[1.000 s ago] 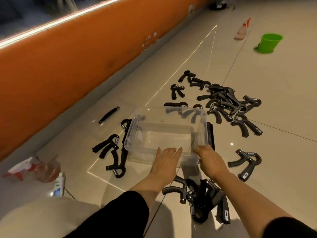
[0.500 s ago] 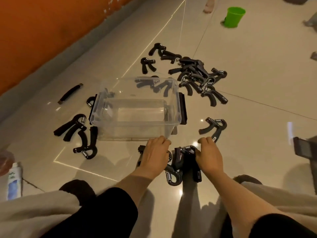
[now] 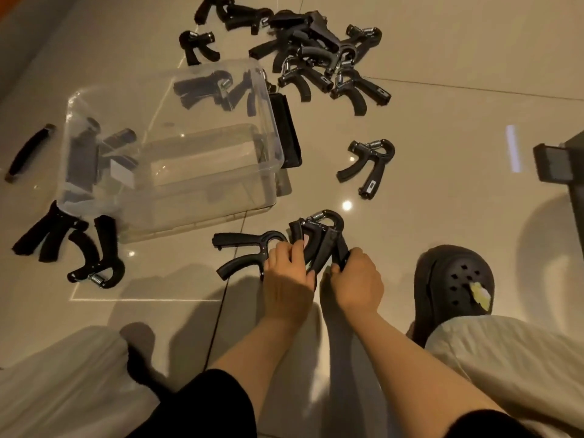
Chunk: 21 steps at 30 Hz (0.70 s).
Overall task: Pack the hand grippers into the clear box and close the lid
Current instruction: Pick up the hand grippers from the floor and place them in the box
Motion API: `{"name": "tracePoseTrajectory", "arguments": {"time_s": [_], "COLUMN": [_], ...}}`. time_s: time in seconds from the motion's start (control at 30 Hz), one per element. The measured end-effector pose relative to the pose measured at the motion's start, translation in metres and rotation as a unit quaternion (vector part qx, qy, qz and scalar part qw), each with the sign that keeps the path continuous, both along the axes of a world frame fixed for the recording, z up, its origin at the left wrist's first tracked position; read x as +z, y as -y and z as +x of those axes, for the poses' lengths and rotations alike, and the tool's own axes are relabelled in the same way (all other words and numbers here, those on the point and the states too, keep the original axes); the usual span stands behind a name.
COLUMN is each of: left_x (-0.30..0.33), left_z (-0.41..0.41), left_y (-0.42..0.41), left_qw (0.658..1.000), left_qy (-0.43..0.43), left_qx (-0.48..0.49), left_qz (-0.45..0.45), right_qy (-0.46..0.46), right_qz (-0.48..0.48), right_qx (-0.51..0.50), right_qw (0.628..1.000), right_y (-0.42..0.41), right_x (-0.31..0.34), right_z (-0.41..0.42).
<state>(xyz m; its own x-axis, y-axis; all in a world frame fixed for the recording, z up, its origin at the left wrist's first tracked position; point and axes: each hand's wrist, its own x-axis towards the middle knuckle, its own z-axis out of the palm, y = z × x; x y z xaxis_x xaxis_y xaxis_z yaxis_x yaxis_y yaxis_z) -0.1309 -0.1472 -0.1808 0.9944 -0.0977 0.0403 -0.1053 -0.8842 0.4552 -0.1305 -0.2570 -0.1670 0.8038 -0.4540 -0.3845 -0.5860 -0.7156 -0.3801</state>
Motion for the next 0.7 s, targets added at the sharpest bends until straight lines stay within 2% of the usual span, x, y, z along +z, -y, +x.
{"name": "tracePoseTrajectory", "arguments": {"time_s": [0.23,0.43,0.57,0.7], "left_x": [0.003,0.02,0.03,0.033], "left_z": [-0.009,0.004,0.007,0.009], "left_y": [0.004,0.016,0.016,0.015], "left_qw": [1.0,0.987,0.99,0.984], "left_qy": [0.02,-0.128,-0.102,-0.071], "left_qx": [-0.003,0.074,0.088,0.132], "left_qz": [-0.013,-0.071,-0.042,-0.091], "right_qy": [0.081,0.194,0.25,0.277], "right_qz": [0.015,-0.005,0.011,0.097], "right_qx": [-0.054,-0.042,-0.04,-0.067], "right_qw": [0.995,0.98,0.967,0.954], "right_y": [0.004,0.009,0.004,-0.003], "right_x": [0.002,0.015,0.026,0.032], "right_z": [-0.007,-0.011,-0.004,0.0]}}
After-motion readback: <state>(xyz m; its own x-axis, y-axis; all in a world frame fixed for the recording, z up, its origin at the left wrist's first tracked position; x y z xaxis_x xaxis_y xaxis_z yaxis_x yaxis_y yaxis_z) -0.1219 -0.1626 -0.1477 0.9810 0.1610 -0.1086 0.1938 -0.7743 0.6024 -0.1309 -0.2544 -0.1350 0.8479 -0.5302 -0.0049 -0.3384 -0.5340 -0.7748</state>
